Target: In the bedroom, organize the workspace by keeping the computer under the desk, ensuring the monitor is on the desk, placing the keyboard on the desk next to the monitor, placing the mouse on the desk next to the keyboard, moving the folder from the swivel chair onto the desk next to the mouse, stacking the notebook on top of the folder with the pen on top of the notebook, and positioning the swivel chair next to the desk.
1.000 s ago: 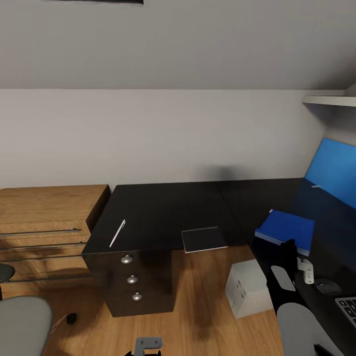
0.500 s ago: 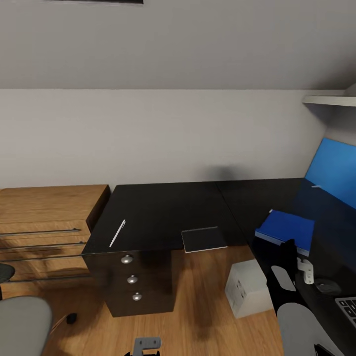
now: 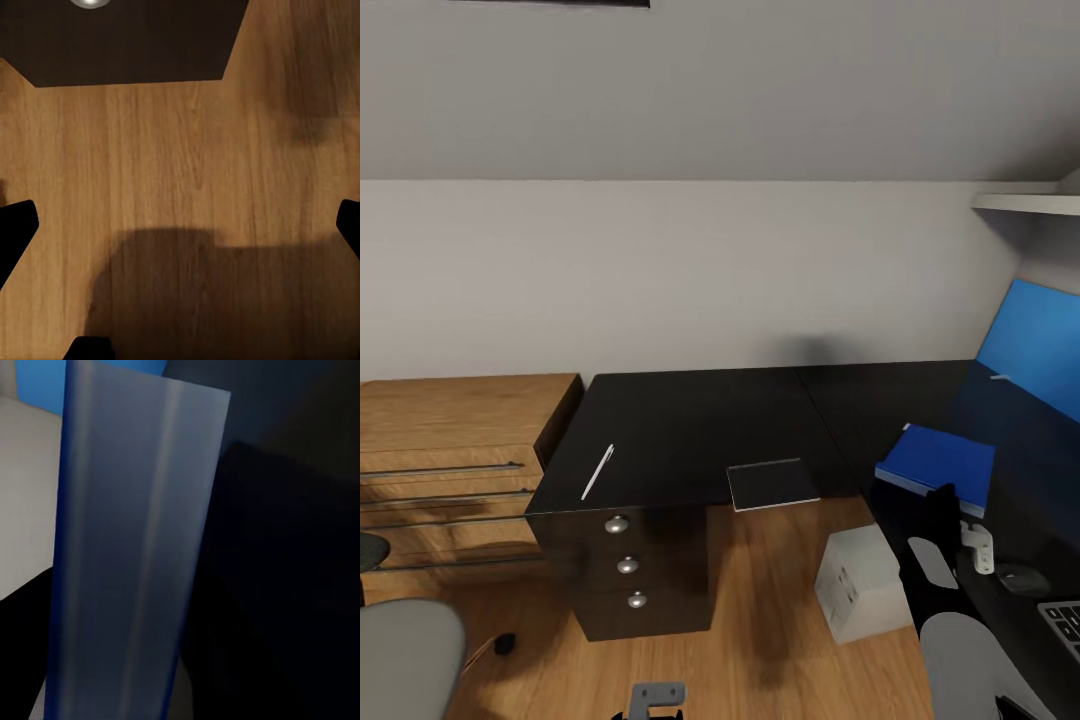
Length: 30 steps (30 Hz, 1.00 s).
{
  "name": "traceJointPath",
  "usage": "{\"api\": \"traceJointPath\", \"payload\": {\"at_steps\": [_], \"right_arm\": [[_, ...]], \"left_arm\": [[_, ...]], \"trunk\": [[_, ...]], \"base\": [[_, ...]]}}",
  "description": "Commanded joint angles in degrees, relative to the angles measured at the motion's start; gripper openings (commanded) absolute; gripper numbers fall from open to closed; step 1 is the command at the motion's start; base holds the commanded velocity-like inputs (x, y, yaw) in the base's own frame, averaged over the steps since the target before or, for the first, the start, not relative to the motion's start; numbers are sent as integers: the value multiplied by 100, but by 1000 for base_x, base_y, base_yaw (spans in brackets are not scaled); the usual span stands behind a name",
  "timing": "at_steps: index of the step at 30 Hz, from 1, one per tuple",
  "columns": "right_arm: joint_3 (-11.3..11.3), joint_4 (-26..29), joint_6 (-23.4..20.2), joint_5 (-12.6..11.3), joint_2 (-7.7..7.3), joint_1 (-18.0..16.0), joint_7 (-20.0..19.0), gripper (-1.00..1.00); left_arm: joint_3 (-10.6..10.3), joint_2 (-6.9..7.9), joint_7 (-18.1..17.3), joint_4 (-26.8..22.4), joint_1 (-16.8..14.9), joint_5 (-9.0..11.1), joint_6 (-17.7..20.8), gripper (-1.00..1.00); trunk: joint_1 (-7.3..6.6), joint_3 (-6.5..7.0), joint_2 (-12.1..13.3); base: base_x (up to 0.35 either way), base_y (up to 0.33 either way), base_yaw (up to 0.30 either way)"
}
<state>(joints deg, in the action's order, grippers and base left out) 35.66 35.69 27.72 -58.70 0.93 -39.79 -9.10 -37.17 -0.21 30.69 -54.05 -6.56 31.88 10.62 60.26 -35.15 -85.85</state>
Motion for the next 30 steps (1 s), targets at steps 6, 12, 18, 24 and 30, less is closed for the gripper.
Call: {"api": "traceJointPath", "payload": {"at_steps": [6,12,18,24,30], "right_arm": [[29,-10,-18,-134,4,-6,-56,-100],[35,-17,-8,-141,25,-4,-57,-100],[29,-24,-11,-141,-3,-6,-33,-100],[29,-27,-6,-136,-5,-8,-25,-100],[29,-27,-6,-129,-5,-5,-22,-100]], "left_arm": [[-18,4,43,-9,-4,24,19,100],[-18,4,43,-9,-6,29,16,100],[-18,4,43,-9,-7,29,18,100],[-18,4,43,-9,-6,29,19,100],[-18,4,35,-9,-4,29,19,100]], "trunk": [[0,-6,-3],[0,-6,-3],[0,-6,-3],[0,-6,-3],[0,-6,-3]], "base": [[-34,0,0],[-152,0,0],[-11,0,0],[0,0,0],[25,0,0]]}}
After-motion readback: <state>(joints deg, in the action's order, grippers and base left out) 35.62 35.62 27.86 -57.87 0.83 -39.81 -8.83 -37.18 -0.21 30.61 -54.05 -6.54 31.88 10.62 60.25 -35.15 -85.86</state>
